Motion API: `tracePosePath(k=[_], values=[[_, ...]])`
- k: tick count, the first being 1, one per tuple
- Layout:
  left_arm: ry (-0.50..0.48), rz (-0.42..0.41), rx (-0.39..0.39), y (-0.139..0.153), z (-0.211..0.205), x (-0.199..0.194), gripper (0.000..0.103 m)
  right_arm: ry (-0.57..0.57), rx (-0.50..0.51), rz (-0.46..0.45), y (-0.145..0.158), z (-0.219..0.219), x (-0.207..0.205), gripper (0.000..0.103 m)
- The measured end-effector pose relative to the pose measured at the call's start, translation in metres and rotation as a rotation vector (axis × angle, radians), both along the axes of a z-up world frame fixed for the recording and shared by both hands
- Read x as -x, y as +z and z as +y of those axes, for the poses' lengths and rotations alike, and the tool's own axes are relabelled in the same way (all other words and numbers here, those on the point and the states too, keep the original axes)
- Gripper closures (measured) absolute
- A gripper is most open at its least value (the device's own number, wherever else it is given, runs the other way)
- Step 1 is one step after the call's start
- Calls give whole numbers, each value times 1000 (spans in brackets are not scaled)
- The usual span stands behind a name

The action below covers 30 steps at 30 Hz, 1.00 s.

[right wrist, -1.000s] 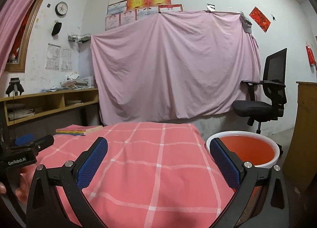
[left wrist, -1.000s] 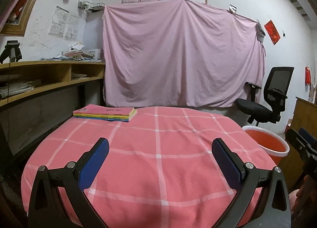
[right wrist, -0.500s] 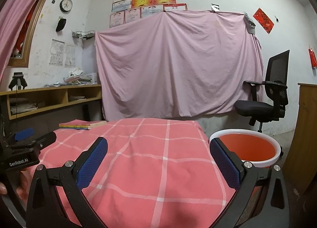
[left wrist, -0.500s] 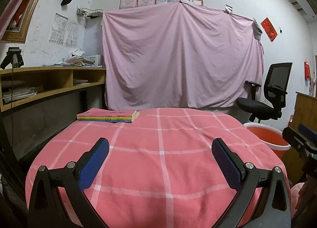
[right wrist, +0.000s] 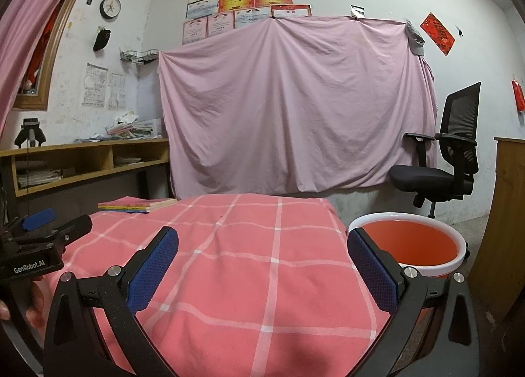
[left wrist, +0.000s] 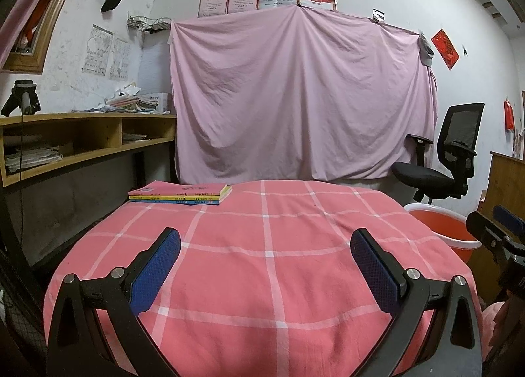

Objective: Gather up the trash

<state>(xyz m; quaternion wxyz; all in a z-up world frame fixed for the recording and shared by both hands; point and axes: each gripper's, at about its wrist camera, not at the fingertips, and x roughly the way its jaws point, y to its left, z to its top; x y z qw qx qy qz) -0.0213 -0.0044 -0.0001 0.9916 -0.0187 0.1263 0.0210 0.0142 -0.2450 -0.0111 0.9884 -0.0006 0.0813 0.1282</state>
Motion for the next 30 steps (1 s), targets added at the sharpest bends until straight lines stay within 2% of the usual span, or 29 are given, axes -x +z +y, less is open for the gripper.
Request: tracePosePath(k=[30], values=[[1, -2, -4, -1, -1, 1, 1, -1, -1, 2, 0, 3, 0, 0]])
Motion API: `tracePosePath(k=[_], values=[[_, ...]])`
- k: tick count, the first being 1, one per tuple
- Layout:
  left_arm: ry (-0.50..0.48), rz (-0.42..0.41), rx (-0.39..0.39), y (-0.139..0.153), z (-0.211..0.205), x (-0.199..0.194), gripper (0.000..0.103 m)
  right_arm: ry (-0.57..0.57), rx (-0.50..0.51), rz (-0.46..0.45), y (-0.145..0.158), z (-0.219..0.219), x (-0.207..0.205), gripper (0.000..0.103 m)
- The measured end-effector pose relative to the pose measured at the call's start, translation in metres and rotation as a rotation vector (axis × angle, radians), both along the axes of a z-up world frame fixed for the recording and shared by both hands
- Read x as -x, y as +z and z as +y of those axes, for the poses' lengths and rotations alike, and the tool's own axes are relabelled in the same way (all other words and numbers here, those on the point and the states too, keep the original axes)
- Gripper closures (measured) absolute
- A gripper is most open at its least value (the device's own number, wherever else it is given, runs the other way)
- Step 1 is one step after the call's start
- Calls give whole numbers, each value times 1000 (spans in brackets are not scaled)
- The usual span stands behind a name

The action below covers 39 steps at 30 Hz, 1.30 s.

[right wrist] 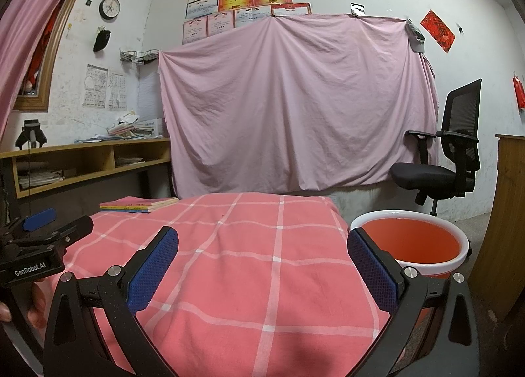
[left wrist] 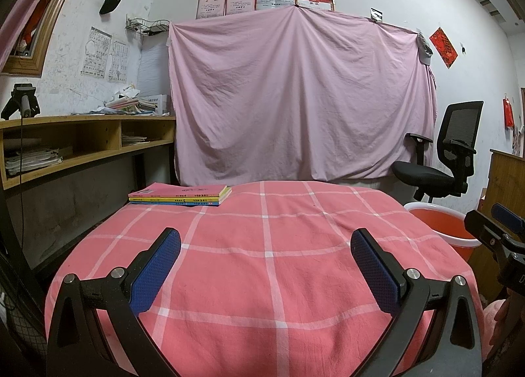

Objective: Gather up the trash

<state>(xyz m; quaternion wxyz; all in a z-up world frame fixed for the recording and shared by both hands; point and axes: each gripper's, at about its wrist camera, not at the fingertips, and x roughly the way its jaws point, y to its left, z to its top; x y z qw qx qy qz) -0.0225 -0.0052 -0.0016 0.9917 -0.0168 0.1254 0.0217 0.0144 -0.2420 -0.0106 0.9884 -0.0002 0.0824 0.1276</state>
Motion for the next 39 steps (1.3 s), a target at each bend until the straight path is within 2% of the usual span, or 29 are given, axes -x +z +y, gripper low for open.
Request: tracePosePath(k=[39], values=[[-2, 2, -3, -1, -1, 1, 1, 5, -1, 10, -4, 11, 4, 0]])
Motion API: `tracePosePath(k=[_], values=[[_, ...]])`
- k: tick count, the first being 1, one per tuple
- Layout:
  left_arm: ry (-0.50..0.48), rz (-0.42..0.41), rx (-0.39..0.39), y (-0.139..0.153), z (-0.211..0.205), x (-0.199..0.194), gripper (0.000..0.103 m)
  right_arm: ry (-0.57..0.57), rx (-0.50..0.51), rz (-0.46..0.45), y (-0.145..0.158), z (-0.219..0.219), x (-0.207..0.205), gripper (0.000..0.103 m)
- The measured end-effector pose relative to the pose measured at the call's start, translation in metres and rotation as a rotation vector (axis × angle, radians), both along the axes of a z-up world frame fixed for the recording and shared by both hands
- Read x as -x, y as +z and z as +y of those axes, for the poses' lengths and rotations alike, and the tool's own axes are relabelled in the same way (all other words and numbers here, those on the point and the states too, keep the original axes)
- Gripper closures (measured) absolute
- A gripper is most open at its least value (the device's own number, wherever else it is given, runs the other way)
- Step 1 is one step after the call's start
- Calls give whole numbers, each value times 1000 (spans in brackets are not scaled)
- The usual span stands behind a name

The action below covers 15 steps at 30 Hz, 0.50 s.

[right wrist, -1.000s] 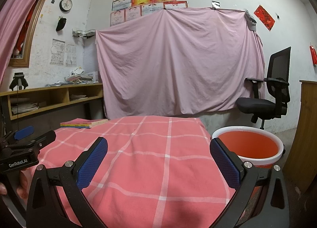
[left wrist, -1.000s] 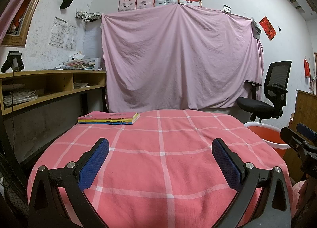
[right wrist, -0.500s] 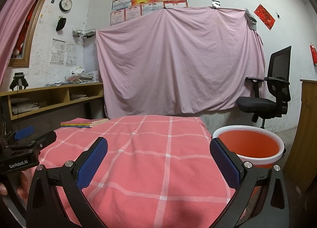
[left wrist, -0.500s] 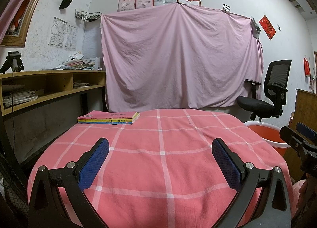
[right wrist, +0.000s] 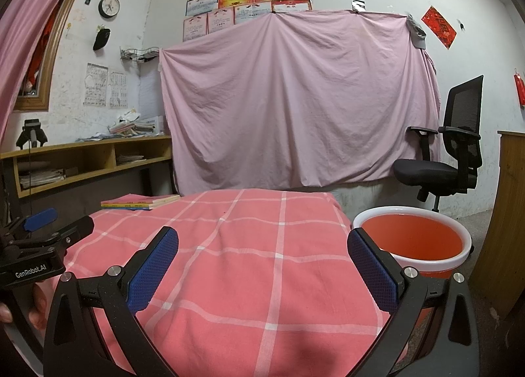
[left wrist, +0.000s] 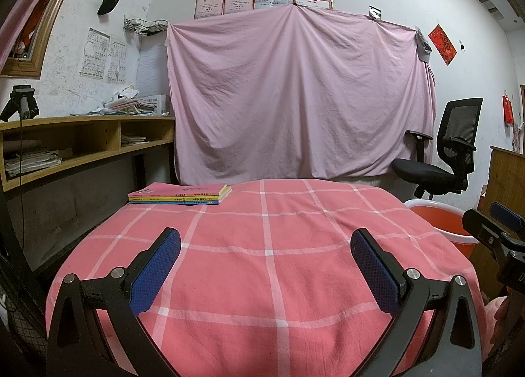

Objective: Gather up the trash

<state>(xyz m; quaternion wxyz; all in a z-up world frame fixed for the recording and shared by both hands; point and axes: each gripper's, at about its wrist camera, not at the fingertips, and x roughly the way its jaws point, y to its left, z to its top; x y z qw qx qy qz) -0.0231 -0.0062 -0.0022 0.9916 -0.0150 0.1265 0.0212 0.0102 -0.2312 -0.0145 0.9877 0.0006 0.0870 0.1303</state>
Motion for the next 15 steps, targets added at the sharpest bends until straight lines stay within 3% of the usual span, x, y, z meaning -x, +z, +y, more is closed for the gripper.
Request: tracePosePath(k=[15], values=[[-10, 26, -2, -7, 4, -5, 1, 5, 2, 9, -7, 8, 3, 0]])
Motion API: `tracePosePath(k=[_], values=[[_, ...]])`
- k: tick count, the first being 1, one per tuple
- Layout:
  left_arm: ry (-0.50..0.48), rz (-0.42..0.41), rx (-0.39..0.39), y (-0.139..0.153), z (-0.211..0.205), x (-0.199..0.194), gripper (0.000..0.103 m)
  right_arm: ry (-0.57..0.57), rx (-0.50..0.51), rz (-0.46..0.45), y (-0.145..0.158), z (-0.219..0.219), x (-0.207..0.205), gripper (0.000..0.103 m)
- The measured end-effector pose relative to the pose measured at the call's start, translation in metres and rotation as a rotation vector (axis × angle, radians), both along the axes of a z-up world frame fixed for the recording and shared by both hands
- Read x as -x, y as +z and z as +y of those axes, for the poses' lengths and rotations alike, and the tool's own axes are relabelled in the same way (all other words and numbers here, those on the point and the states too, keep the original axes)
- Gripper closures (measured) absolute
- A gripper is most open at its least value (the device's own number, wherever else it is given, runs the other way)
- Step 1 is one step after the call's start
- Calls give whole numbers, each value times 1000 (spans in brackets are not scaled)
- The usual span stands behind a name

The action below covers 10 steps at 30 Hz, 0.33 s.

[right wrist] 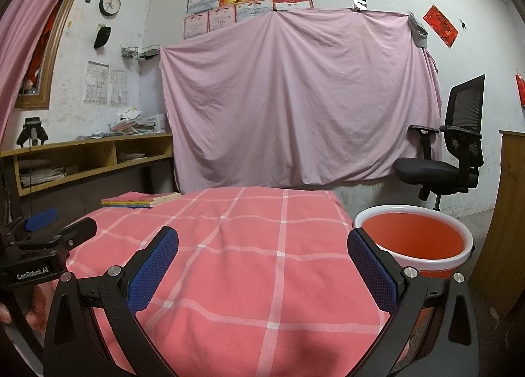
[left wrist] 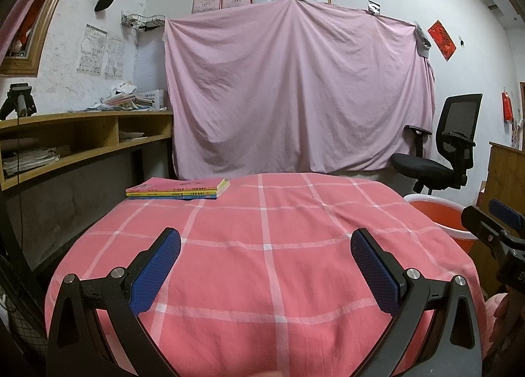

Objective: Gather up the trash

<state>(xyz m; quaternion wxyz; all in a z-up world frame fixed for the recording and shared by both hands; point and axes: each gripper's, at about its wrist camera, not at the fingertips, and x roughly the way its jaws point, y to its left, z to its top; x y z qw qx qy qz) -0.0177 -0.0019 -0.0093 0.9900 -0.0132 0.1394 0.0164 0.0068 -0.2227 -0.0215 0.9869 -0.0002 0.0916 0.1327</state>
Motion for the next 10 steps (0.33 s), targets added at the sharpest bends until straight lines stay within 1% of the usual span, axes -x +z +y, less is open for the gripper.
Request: tracePosePath(k=[10], values=[[0, 0, -2, 0, 2, -2, 1, 2, -2, 7, 2, 0, 0, 0]])
